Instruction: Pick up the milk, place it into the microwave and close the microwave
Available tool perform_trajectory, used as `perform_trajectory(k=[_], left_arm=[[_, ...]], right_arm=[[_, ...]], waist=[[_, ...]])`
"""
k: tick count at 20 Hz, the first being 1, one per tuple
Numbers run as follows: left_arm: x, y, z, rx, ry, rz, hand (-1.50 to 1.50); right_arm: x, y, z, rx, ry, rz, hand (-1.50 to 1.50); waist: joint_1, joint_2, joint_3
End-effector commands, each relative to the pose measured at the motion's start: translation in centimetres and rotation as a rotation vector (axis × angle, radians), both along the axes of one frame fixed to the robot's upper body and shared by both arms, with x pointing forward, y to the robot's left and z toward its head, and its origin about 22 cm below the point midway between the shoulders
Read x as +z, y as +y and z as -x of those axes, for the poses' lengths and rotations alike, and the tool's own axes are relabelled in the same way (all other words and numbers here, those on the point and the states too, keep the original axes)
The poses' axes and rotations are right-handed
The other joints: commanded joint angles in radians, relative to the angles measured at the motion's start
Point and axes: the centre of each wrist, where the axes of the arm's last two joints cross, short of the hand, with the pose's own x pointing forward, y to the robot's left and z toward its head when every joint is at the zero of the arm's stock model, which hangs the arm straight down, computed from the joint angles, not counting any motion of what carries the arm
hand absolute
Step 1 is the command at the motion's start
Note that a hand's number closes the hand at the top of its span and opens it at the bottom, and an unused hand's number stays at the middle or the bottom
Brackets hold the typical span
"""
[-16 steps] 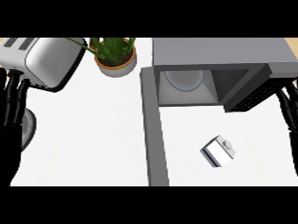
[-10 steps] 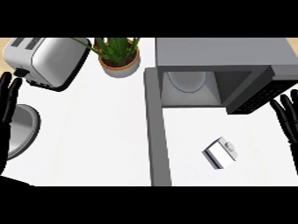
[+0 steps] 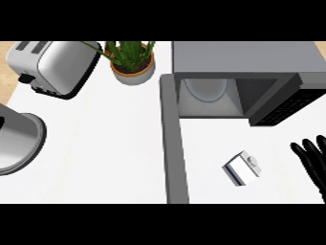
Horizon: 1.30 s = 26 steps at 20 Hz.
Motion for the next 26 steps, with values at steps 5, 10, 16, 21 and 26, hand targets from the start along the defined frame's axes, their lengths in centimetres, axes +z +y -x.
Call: perform_trajectory(k=[5, 10, 16, 21, 26], left_arm=[[2.3, 0.4, 5.5, -0.025, 0.007, 0.019, -1.5], [0.8, 2.3, 5.9, 0.014, 0.013, 0.027, -1.5], [1.6, 3.5, 6.6, -0.021, -0.001, 0.0, -1.5], [1.3, 3.1, 9.5, -0.014, 0.0, 0.005, -1.5], [1.2, 4.7, 9.4, -0.022, 0.024, 0.002, -1.5]], right_arm=[[-1.8, -0.8, -1.4, -0.08, 0.045, 0.066, -1.5], [-4.0, -1.0, -0.6, -0.095, 0.068, 0.074, -1.5], [-7.4, -1.2, -1.2, -0.184, 0.131, 0.094, -1.5], [-11.8, -3.1, -2.1, -0.262, 0.195, 0.142, -1.5], [-16.3, -5.2, -2.5, -0.278, 0.235, 0.154, -1.5]], waist=[[0.013, 0.001, 0.0], [0.007, 0.001, 0.0], [0.008, 0.001, 0.0], [0.027, -0.002, 0.001], [0.02, 0.001, 0.001]])
